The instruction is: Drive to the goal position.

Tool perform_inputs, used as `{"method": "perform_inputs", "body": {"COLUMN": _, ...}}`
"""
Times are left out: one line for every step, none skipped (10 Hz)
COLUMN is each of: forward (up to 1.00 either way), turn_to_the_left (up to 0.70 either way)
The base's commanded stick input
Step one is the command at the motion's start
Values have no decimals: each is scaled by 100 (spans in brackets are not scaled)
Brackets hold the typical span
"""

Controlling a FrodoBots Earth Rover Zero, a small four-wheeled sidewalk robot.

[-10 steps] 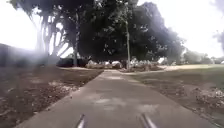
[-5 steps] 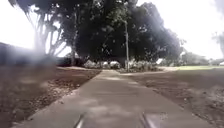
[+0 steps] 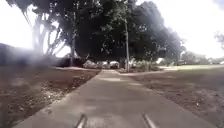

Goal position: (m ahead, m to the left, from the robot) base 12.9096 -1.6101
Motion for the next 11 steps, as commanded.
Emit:
{"method": "perform_inputs", "body": {"forward": 70, "turn_to_the_left": 0}}
{"method": "perform_inputs", "body": {"forward": 70, "turn_to_the_left": 0}}
{"method": "perform_inputs", "body": {"forward": 70, "turn_to_the_left": 0}}
{"method": "perform_inputs", "body": {"forward": 70, "turn_to_the_left": 0}}
{"method": "perform_inputs", "body": {"forward": 70, "turn_to_the_left": -2}}
{"method": "perform_inputs", "body": {"forward": 70, "turn_to_the_left": -15}}
{"method": "perform_inputs", "body": {"forward": 70, "turn_to_the_left": -28}}
{"method": "perform_inputs", "body": {"forward": 70, "turn_to_the_left": -28}}
{"method": "perform_inputs", "body": {"forward": 70, "turn_to_the_left": -13}}
{"method": "perform_inputs", "body": {"forward": 70, "turn_to_the_left": 0}}
{"method": "perform_inputs", "body": {"forward": 70, "turn_to_the_left": 0}}
